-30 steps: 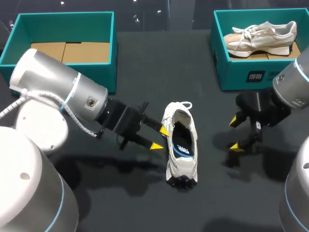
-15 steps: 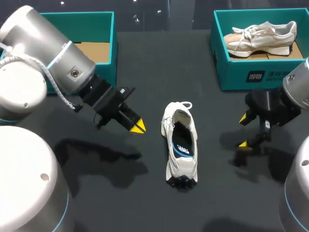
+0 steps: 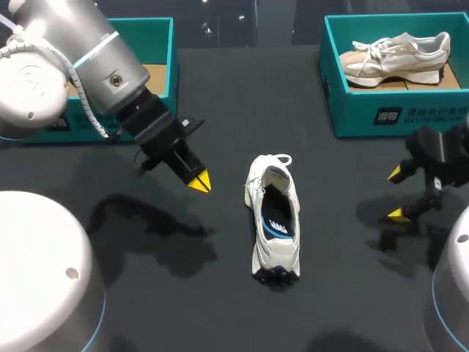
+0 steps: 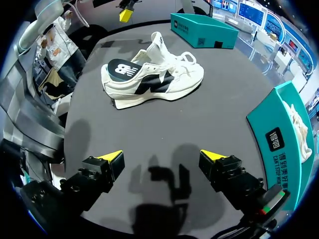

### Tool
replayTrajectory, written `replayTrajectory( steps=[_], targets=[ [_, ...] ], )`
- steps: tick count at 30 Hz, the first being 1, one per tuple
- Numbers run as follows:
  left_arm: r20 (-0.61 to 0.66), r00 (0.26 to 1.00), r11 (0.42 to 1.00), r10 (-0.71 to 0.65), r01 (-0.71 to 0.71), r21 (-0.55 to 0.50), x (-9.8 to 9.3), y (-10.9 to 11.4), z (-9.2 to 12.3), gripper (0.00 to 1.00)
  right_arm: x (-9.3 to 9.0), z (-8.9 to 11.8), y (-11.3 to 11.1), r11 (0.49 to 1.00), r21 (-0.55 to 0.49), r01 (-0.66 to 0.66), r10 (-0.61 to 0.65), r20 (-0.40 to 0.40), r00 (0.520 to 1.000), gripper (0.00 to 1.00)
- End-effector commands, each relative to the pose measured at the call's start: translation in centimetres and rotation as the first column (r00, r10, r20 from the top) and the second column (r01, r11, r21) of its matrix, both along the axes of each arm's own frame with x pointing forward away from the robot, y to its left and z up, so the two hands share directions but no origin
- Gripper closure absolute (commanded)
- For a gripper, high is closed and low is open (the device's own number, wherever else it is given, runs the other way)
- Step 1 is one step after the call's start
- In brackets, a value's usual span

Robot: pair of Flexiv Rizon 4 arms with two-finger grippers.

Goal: Take the shoe out of the shoebox, open the shoe tongue, remove and reinsert the insole, then place the shoe into the shoebox

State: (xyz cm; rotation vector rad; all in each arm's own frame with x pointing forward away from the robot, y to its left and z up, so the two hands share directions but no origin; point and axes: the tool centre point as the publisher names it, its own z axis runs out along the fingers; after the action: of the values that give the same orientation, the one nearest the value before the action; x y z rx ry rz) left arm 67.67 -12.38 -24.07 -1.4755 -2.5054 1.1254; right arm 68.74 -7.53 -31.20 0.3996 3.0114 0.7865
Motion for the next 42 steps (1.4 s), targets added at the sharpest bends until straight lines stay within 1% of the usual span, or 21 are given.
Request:
replayTrajectory(
  steps=[1,4,6,7,8,9,10,18,20,21,24,28,31,34,37,42],
  targets=[
    [0.083,0.99,0.993,-0.118,0.116,0.036,0.8,-1.7,0.9,1.0,-0.3,0.1,0.0,1.0,-0.003,0.003,-0.003,0.005,1.0,0.0],
    [0.119,0.974,0.978,-0.192,0.181,0.099,1.3,-3.1,1.0,1.0,-0.3,0.1,0.0,1.0,-0.003,0.003,-0.003,0.005,1.0,0.0],
    [0.13,0.953,0.954,-0.275,0.254,0.157,1.5,-3.9,1.0,1.0,-0.3,0.1,0.0,1.0,-0.003,0.003,-0.003,0.005,1.0,0.0],
    [0.134,0.935,0.933,-0.328,0.298,0.204,1.6,-4.4,1.0,1.0,-0.3,0.1,0.0,1.0,-0.003,0.003,-0.003,0.005,1.0,0.0],
    [0.139,0.903,0.897,-0.406,0.364,0.25,1.6,-4.9,1.1,1.0,-0.3,0.1,0.0,1.0,-0.003,0.003,-0.003,0.005,1.0,0.0],
    [0.136,0.885,0.871,-0.446,0.394,0.295,1.5,-5.2,1.1,1.0,-0.3,0.1,0.0,1.0,-0.003,0.003,-0.003,0.005,1.0,0.0],
    [0.117,0.881,0.852,-0.459,0.399,0.338,1.6,-5.5,1.3,1.0,-0.3,0.1,0.0,1.0,-0.003,0.003,-0.003,0.005,1.0,0.0],
    [0.117,0.881,0.852,-0.459,0.399,0.338,1.6,-5.5,1.3,1.0,-0.3,0.1,0.0,1.0,-0.003,0.003,-0.003,0.005,1.0,0.0],
    [0.136,0.847,0.829,-0.515,0.451,0.331,1.2,-6.5,0.8,1.0,-0.3,0.1,0.0,1.0,-0.003,0.003,-0.003,0.005,1.0,0.0],
    [0.14,0.833,0.815,-0.535,0.466,0.345,1.1,-7.0,0.5,1.0,-0.3,0.1,0.0,1.0,-0.003,0.003,-0.003,0.005,1.0,0.0],
    [0.145,0.809,0.793,-0.569,0.494,0.356,0.9,-7.9,-0.1,1.0,-0.3,0.1,0.0,1.0,-0.003,0.003,-0.003,0.005,1.0,0.0],
    [0.129,0.787,0.766,-0.603,0.526,0.369,0.6,-8.9,-1.4,1.0,-0.3,0.1,-0.1,1.0,-0.001,0.004,-0.004,0.006,1.0,0.0],
    [0.113,0.773,0.747,-0.625,0.549,0.374,0.1,-9.5,-2.5,1.0,-0.5,0.2,-1.0,1.0,0.03,0.006,-0.006,0.016,1.0,0.0],
    [0.102,0.759,0.729,-0.643,0.566,0.384,-0.5,-9.9,-3.7,1.0,-0.7,0.1,-1.9,0.999,0.031,0.025,-0.025,0.011,1.0,0.0],
    [0.09,0.756,0.725,-0.648,0.576,0.378,-0.8,-10.2,-4.6,1.0,-0.9,0.0,-2.6,0.999,0.036,0.029,-0.03,0.007,1.0,0.0],
    [0.07,0.748,0.715,-0.66,0.596,0.366,-1.3,-10.9,-6.4,1.0,-1.0,-0.1,-3.1,0.999,0.034,0.035,-0.035,-0.002,0.999,0.0]
  ],
)
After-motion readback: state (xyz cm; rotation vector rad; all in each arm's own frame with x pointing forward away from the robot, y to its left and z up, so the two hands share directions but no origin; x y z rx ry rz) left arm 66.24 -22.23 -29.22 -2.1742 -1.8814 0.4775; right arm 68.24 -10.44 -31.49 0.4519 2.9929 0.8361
